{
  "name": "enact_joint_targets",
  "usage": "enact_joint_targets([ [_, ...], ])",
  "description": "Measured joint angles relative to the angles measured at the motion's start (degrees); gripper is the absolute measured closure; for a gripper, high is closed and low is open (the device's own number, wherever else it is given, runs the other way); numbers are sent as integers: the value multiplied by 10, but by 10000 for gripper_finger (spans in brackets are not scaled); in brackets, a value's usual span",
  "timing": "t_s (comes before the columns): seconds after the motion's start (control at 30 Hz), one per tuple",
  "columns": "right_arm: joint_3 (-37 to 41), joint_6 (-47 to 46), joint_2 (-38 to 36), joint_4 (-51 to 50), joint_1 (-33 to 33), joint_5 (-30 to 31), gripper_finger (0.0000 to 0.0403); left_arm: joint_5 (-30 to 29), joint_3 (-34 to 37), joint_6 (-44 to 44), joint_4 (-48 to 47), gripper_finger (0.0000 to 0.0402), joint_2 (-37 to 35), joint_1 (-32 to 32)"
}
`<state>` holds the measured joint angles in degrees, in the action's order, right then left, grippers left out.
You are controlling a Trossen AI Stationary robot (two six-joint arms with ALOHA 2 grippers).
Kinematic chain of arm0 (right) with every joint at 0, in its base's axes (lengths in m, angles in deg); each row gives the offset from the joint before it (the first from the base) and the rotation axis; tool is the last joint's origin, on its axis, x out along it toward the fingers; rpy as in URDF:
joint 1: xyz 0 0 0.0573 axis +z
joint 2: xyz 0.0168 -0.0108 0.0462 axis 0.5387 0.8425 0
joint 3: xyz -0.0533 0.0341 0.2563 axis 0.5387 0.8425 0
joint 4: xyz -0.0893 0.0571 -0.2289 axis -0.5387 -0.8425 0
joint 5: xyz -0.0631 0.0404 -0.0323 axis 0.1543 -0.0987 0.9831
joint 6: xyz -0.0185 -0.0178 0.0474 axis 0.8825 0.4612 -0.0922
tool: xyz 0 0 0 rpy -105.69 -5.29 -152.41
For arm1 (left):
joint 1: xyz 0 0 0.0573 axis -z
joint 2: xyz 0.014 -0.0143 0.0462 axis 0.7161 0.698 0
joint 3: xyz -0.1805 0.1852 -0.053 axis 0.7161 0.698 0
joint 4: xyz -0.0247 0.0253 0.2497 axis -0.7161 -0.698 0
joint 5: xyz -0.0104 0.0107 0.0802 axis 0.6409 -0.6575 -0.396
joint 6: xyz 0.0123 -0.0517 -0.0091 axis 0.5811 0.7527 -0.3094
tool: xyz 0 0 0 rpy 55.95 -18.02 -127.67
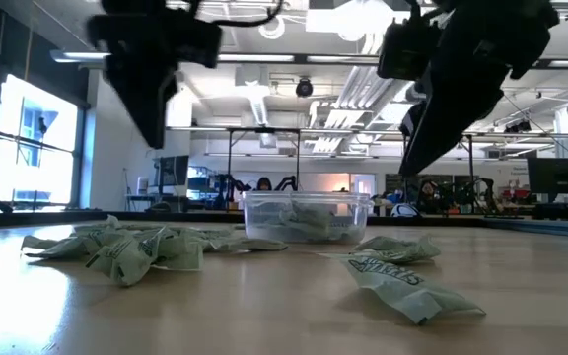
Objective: Pick and place Stevia / Truvia into bins
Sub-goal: Put the stevia packet into the transparent container
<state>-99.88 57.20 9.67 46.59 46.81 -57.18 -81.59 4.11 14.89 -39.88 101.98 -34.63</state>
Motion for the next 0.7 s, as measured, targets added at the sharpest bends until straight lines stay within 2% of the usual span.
enact_joint_targets([
  [0.1, -9, -56, 25, -2, 35, 59, 213, -10, 49, 27, 16, 238, -39, 27],
  [0.2, -22, -92, 57, 7, 55, 71, 223, -15, 87, 37, 45, 240, -74, 43],
  [0.33, -54, -97, 111, 14, 74, 87, 233, -16, 116, 61, 31, 241, -106, 49],
  [0.5, -90, -99, 172, 7, 84, 116, 243, -21, 127, 73, 12, 241, -141, 48],
  [0.7, -105, -121, 211, 1, 81, 101, 263, -32, 127, 75, 1, 241, -161, 48],
])
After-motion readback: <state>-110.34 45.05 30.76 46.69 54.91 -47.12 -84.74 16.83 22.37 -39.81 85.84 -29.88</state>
